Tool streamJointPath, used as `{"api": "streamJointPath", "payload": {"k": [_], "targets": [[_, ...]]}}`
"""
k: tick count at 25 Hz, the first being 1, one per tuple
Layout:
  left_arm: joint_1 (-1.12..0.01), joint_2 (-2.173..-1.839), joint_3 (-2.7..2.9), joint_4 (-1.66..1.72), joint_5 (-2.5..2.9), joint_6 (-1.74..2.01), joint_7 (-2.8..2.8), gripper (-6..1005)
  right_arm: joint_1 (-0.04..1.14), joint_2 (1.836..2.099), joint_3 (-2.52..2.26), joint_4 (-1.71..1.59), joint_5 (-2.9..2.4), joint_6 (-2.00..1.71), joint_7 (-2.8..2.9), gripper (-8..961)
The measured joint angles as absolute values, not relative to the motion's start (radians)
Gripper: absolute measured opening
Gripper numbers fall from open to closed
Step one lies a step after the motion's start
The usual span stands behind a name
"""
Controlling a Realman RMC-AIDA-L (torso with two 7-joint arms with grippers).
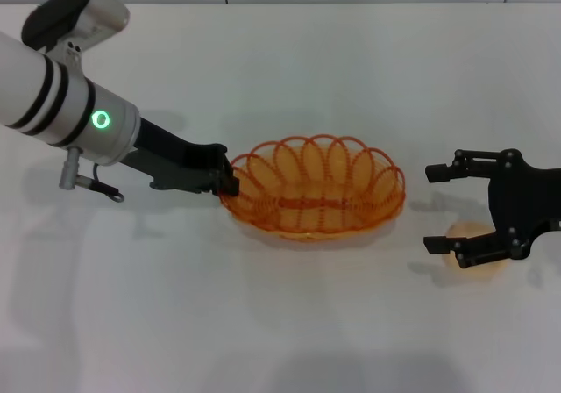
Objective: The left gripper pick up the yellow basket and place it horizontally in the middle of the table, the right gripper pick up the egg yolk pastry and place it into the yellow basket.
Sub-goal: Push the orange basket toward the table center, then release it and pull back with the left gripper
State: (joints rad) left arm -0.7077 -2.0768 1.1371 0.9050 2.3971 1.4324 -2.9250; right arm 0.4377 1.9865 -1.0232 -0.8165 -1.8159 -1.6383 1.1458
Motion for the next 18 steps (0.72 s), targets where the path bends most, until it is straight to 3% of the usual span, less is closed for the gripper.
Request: {"api": "streamJointPath", "payload": {"k": [8, 13, 18], "targets": [[-0.659, -2.078, 1.131, 0.975, 2.398, 1.43, -2.924, 143, 0.432, 1.986, -1.023, -0.816, -1.816, -1.638, 1.145, 860], [-0.652, -2.075, 1.131, 0.991, 2.399, 1.438, -2.922, 355, 0.429, 1.987, -1.023, -0.816, -1.816, -1.639, 1.144, 859], [-0.625, -2.071, 1.129, 1.055, 2.393, 1.461, -2.898, 487, 0.428, 1.986, -1.015, -0.816, -1.816, -1.64, 1.144, 859]]}}
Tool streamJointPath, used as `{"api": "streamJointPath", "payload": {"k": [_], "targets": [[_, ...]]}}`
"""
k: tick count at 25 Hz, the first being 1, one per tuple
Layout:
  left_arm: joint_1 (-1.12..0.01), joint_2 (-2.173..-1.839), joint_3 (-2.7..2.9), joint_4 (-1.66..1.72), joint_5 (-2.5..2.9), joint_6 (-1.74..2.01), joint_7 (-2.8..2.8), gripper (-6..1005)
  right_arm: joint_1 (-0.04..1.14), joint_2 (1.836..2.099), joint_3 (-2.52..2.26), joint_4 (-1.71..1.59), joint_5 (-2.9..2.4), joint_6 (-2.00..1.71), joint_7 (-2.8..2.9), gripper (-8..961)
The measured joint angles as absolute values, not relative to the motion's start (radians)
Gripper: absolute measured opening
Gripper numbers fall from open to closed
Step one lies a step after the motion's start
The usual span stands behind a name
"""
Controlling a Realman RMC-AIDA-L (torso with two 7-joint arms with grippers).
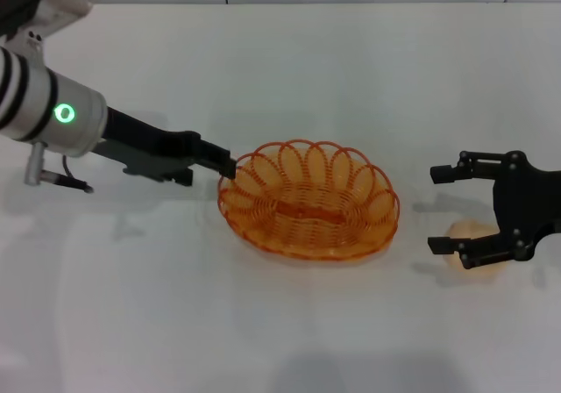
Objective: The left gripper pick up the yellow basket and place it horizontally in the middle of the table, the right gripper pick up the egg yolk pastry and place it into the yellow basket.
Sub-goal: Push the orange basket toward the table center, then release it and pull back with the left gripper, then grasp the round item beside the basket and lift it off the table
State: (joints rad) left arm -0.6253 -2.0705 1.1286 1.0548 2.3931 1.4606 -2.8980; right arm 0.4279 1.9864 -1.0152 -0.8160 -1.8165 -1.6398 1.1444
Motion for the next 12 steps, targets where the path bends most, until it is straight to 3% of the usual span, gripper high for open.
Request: {"api": "streamJointPath", "payload": {"k": [9, 12], "targets": [[-0.531, -2.054, 1.046, 1.19, 2.229, 1.499, -2.544, 725, 0.417, 1.976, -0.997, -0.813, -1.822, -1.628, 1.178, 859], [-0.503, -2.056, 1.033, 1.177, 2.149, 1.512, -2.329, 736, 0.417, 1.973, -0.997, -0.81, -1.826, -1.617, 1.192, 858]]}}
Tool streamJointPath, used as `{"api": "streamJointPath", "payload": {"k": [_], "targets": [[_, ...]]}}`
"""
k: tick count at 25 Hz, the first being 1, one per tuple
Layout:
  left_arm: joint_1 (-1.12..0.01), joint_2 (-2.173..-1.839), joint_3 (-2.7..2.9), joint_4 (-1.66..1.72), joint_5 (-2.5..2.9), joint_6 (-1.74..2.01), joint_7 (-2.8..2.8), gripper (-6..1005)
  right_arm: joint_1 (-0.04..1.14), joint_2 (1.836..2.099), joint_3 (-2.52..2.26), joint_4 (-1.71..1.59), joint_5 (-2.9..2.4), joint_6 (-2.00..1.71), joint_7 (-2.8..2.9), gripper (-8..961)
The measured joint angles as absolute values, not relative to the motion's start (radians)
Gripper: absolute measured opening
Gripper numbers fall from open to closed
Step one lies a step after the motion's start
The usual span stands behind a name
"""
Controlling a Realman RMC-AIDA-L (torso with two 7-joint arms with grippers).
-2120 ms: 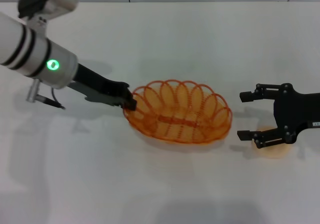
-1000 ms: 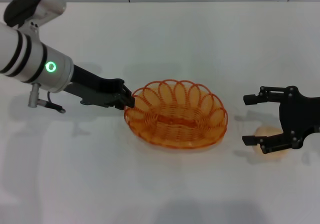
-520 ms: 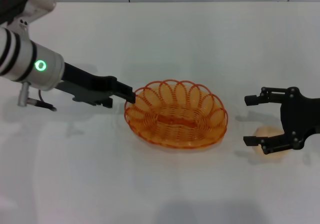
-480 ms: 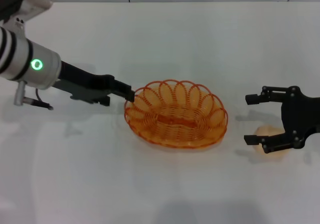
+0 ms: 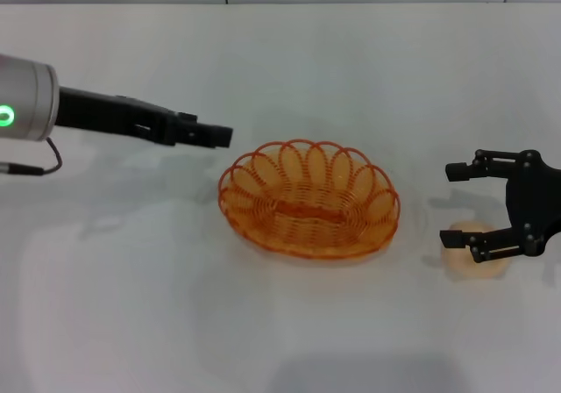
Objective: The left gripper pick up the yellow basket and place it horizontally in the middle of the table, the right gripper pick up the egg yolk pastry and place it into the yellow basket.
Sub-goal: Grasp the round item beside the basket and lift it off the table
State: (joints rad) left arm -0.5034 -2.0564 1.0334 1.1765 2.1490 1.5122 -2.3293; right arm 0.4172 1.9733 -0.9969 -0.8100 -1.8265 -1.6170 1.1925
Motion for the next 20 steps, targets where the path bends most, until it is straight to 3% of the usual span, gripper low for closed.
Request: {"api": "streamJointPath", "payload": {"k": [7, 20], "targets": [[-0.473, -2.074, 0.99, 1.08, 1.932, 1.544, -1.963, 761, 0.408, 1.975, -0.997, -0.801, -1.829, -1.614, 1.196, 858], [-0.368, -2.022, 0.97, 1.007, 1.947, 1.717, -1.435, 808, 0.406, 1.98, -1.002, -0.809, -1.842, -1.628, 1.25, 857]]}}
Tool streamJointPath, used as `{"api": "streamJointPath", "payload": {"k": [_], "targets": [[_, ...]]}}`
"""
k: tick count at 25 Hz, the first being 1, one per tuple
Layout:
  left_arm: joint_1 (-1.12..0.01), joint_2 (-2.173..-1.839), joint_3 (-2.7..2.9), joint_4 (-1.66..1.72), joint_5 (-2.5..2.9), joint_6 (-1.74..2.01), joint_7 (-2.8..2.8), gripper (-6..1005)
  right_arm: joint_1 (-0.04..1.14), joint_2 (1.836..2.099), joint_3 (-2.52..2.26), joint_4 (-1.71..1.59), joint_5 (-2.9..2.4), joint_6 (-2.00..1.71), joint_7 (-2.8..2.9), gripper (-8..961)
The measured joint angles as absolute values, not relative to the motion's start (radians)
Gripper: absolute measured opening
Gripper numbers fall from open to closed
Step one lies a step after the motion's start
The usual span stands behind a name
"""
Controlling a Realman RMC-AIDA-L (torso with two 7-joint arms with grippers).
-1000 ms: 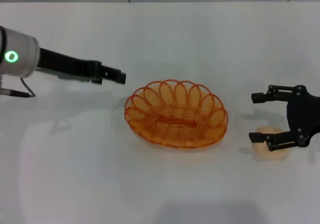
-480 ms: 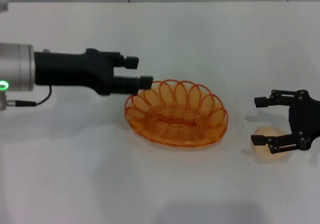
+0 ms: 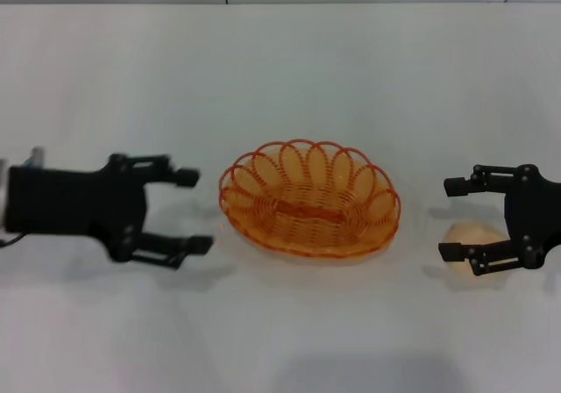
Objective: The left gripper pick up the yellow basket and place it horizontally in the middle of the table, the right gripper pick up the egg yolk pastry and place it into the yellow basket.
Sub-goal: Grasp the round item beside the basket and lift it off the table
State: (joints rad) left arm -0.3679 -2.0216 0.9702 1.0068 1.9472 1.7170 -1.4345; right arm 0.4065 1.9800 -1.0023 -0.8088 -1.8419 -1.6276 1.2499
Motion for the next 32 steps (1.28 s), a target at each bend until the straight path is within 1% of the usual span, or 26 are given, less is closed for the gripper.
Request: {"api": "streamJointPath", "payload": {"k": [3, 7, 11, 14, 19, 24, 27, 32], "targets": [[-0.354, -1.999, 0.95, 1.01, 1.967, 1.742, -1.417, 838, 0.409, 1.975, -1.005, -0.817, -1.864, -1.629, 1.281, 857], [-0.348, -1.978, 0.89, 1.008, 1.985, 1.796, -1.391, 890, 0.415, 1.974, -1.001, -0.852, -1.935, -1.625, 1.34, 857], [-0.347, -1.964, 0.867, 1.006, 2.005, 1.828, -1.387, 890, 0.42, 1.975, -1.004, -0.879, -1.97, -1.623, 1.376, 856], [-0.35, -1.964, 0.868, 0.994, 2.022, 1.834, -1.385, 890, 0.426, 1.975, -1.003, -0.879, -1.98, -1.624, 1.384, 856], [-0.364, -1.973, 0.87, 0.98, 2.056, 1.834, -1.385, 890, 0.428, 1.981, -1.006, -0.879, -1.991, -1.59, 1.389, 856], [-0.379, -1.973, 0.87, 0.966, 2.07, 1.835, -1.391, 890, 0.428, 1.99, -1.008, -0.873, -2.037, -1.544, 1.388, 653], [-0.379, -1.974, 0.87, 0.966, 2.069, 1.835, -1.391, 889, 0.428, 1.997, -1.009, -0.872, -2.056, -1.519, 1.389, 573], [-0.383, -1.974, 0.87, 0.966, 2.068, 1.835, -1.391, 889, 0.428, 1.997, -1.009, -0.876, -2.062, -1.517, 1.391, 439]]}}
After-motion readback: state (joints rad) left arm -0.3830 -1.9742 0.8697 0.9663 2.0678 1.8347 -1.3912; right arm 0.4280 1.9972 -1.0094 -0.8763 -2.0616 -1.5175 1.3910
